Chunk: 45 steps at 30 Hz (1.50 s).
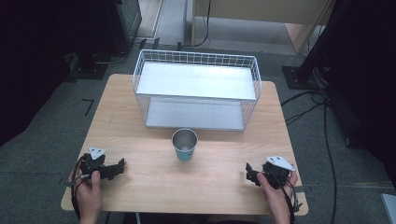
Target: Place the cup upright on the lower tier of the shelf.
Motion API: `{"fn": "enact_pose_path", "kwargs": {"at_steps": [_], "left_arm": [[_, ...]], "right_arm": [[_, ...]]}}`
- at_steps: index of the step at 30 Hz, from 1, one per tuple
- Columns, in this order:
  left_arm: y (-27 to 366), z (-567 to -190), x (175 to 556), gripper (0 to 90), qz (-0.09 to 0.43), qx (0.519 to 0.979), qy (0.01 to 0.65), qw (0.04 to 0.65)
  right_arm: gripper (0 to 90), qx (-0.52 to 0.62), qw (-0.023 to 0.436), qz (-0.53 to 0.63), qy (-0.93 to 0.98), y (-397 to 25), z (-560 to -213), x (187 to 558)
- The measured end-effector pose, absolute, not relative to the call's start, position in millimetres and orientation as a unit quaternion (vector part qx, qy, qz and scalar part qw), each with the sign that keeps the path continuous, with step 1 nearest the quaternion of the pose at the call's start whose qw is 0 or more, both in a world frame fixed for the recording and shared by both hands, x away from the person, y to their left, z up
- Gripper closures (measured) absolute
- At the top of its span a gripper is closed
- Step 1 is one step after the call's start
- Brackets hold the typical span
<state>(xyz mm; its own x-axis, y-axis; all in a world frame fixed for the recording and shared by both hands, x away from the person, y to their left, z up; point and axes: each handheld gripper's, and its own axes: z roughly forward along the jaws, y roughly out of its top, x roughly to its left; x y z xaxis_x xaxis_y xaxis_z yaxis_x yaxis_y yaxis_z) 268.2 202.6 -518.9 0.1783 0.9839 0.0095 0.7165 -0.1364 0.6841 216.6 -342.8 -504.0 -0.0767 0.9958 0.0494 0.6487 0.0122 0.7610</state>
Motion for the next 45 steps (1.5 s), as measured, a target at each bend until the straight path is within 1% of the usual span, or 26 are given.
{"fn": "enact_pose_path", "kwargs": {"at_steps": [3,9,13,25,45], "left_arm": [[203,-519,268,0.0,0.239,0.715,0.595,0.279],[203,-519,268,0.0,0.239,0.715,0.595,0.279],[203,-519,268,0.0,0.239,0.715,0.595,0.279],[203,-519,268,0.0,0.239,0.715,0.595,0.279],[203,-519,268,0.0,0.239,0.715,0.595,0.279]], "right_arm": [[0.0,0.610,0.266,0.329,0.670,-327,-502,219],[0.5,0.599,0.259,0.342,0.676,-309,-496,222],[0.9,0.587,0.262,0.346,0.684,-300,-493,224],[0.9,0.558,0.243,0.373,0.701,-259,-488,229],[1.5,0.526,0.227,0.399,0.716,-219,-486,233]]}}
